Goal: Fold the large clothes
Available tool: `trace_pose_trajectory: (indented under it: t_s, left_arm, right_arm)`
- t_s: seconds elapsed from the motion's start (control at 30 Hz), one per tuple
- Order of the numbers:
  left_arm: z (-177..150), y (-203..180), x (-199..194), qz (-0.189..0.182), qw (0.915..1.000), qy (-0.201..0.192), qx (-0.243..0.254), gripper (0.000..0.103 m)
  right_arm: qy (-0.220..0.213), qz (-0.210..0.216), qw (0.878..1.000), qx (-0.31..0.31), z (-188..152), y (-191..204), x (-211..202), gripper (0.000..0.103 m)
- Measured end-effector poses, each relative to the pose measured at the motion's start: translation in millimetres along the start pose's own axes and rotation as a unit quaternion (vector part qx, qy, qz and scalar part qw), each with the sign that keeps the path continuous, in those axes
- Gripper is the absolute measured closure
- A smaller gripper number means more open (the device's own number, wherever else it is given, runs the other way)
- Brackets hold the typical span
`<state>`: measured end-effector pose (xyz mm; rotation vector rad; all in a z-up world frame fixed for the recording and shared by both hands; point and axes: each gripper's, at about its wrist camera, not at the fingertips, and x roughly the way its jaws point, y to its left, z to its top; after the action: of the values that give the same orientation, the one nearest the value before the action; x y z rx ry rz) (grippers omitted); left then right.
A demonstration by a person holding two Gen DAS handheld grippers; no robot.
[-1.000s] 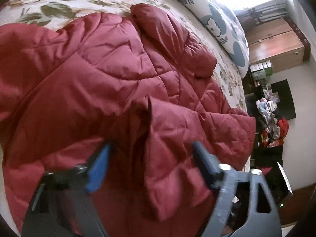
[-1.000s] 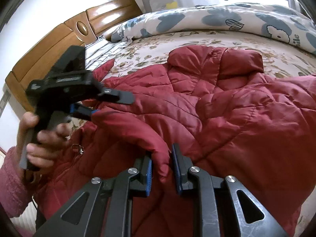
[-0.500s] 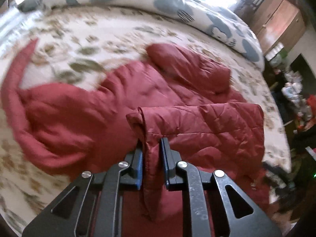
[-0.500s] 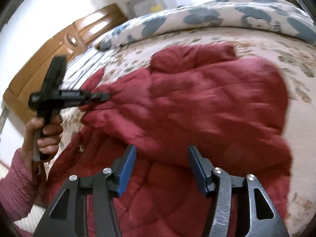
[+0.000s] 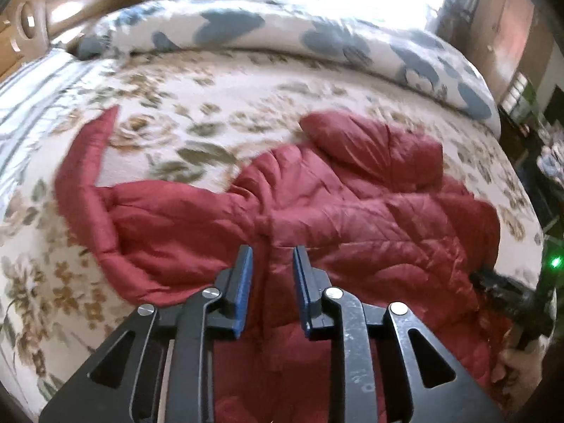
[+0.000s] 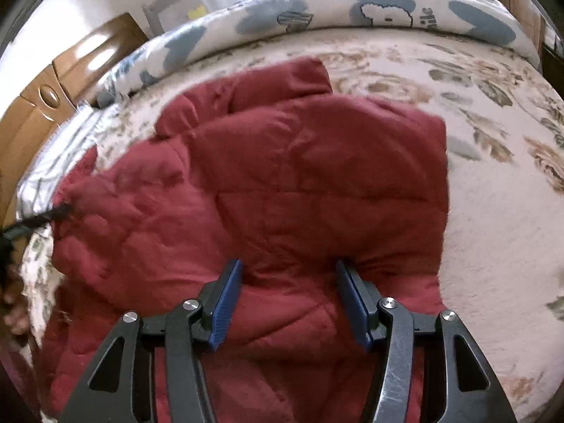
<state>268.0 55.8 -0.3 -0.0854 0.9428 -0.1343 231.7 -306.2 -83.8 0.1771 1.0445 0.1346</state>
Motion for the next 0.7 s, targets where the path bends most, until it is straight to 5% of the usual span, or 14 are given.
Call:
trace_pose_trajectory:
  t_s: [0.17,0.43,0.6,0.7]
  left_arm:
    - [-7.4,-18.0,-9.4,-0.060,0.9981,0.002,0.012,0.082]
    - [-39.3,-48.8,60.7,-0.021,0.9955,0.076,0.052,0.081]
    - [-46.5,-42.8,62.4,-0.031,0.9961,0.068,0.047,0.081]
    - [-48.8,-41.8,63.3,-0.032,0.9961,0.068,0.047,0.081]
  right_arm:
    - [-0.007,-0.008,1.000,-0.001,-2.6,0.5,2.4,0.045]
    - [-0.002,-0.009,1.000,0.006,-0.3,2.3,-5.2,0.044]
    - [-0.042,-0.006,0.999,-0.005,2.9,13.8,-31.2,0.044]
    - [-0.018,-0.025,0.999,-0.009,3.0,13.4,-15.7,0.044]
